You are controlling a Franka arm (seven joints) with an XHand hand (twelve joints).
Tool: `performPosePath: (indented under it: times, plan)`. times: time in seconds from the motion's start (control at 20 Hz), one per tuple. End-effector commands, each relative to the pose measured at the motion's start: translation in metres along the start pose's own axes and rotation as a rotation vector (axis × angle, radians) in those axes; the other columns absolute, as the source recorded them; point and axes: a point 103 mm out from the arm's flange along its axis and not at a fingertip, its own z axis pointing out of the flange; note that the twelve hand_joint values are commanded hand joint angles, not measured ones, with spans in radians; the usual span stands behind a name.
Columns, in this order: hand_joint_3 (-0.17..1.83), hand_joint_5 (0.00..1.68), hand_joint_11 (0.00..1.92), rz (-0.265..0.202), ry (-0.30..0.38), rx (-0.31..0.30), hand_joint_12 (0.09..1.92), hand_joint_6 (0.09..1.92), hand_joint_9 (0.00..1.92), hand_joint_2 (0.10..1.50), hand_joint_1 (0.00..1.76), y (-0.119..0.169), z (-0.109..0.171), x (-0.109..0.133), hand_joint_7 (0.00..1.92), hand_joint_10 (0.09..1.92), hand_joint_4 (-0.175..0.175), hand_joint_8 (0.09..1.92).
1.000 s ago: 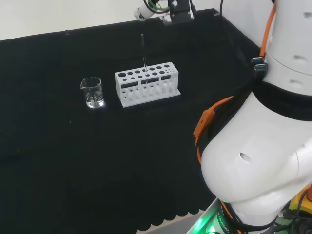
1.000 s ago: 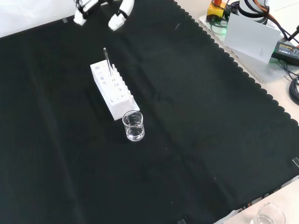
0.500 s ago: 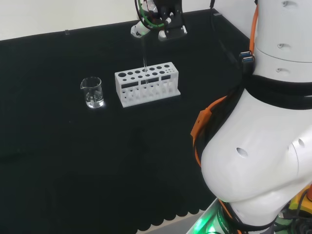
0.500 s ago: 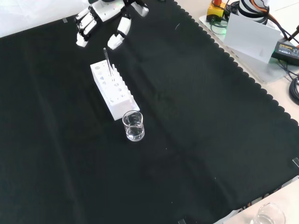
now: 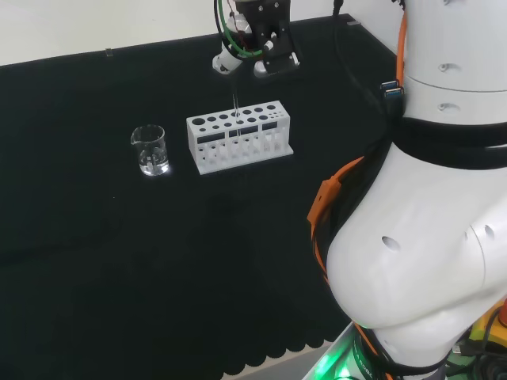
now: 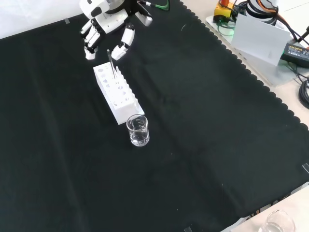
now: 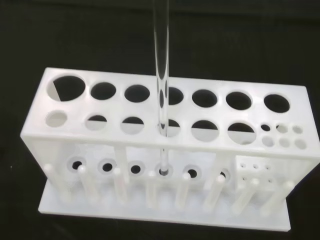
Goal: Take the glass rod from the white test tube rack.
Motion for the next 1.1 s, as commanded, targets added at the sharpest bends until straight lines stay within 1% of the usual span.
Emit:
performPosePath:
  times: [0.05,0.25,0.7,0.9,1.1]
  plan:
    - [0.47,0.41,0.46,-0.008,-0.002,0.009,1.31,0.93,0.87,0.98,0.63,0.0031,0.0055,-0.0039,0.40,0.66,-0.128,0.78]
    - [0.50,0.47,0.60,-0.016,0.002,0.011,1.27,1.03,0.96,0.95,0.72,0.0040,0.0065,-0.0042,0.45,0.64,-0.130,0.78]
    - [0.62,0.60,0.88,-0.025,0.025,0.002,1.17,1.08,1.13,0.88,0.92,0.0040,0.0080,-0.0052,0.50,0.62,-0.151,0.78]
    - [0.67,0.62,1.02,-0.029,0.033,0.006,1.10,1.10,1.21,0.87,0.96,0.0039,0.0091,-0.0033,0.53,0.60,-0.167,0.78]
    - [0.68,0.63,1.06,-0.034,0.031,0.014,1.09,1.10,1.23,0.87,0.97,0.0032,0.0092,0.0009,0.55,0.60,-0.169,0.79]
